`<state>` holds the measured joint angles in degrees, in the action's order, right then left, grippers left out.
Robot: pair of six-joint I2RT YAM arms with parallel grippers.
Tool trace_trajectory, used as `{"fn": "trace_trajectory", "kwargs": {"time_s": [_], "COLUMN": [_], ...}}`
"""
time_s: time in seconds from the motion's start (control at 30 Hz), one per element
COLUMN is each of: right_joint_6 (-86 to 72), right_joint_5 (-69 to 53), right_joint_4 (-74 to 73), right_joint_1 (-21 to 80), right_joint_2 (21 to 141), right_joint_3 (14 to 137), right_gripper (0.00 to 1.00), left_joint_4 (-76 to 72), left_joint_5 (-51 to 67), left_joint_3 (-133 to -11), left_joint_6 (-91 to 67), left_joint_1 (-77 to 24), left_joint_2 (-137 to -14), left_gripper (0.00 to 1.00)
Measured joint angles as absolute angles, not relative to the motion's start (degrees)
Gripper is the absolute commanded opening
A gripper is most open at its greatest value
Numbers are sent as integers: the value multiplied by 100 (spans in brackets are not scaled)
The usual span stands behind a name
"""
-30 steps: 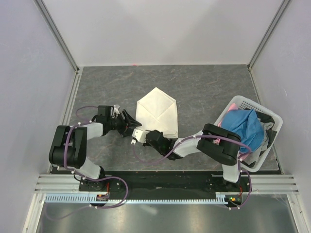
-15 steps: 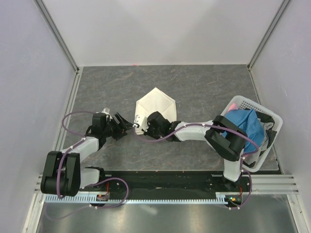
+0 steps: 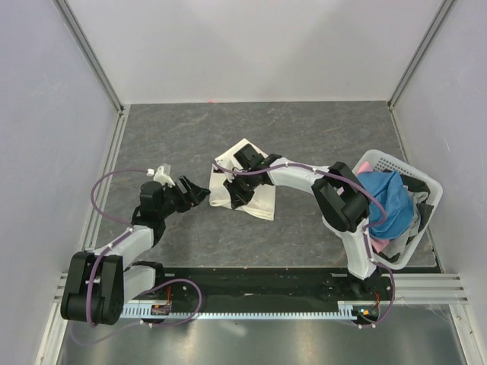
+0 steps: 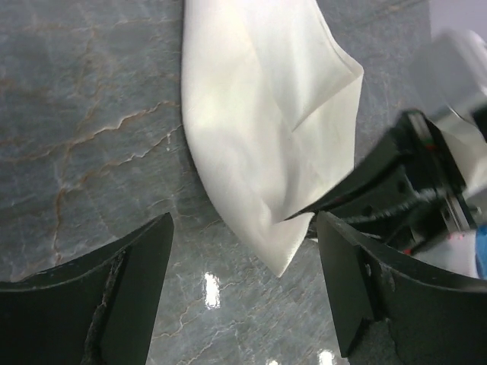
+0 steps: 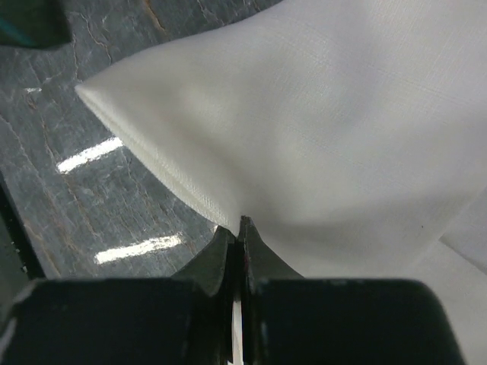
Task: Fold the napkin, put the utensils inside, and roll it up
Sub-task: Roll the napkin with the utensil
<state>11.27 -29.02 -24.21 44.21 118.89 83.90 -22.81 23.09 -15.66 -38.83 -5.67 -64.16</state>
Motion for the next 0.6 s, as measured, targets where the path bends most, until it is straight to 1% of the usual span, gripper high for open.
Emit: {"fn": "trace_trajectory", "kwargs": {"time_s": [0.3,0.6], "right_joint_6": [930,600], "right_joint_5": [-4134,-4993], "right_joint_4": [-3686,-4318], "right_joint_1": [3944,3599], "right_joint_2": [12842,13404], "right_joint_3": [9485,9950], "right_gripper": [0,0], "left_joint_4": [-2947,-3162], "left_joint_5": [2596,2552], "left_joint_3": [-1544,-1546], "left_joint_6": [-3227,-2467], "left_joint_1": [-917,-1500], "left_joint_2": [-6722,-6799], "left_gripper": [82,82]}}
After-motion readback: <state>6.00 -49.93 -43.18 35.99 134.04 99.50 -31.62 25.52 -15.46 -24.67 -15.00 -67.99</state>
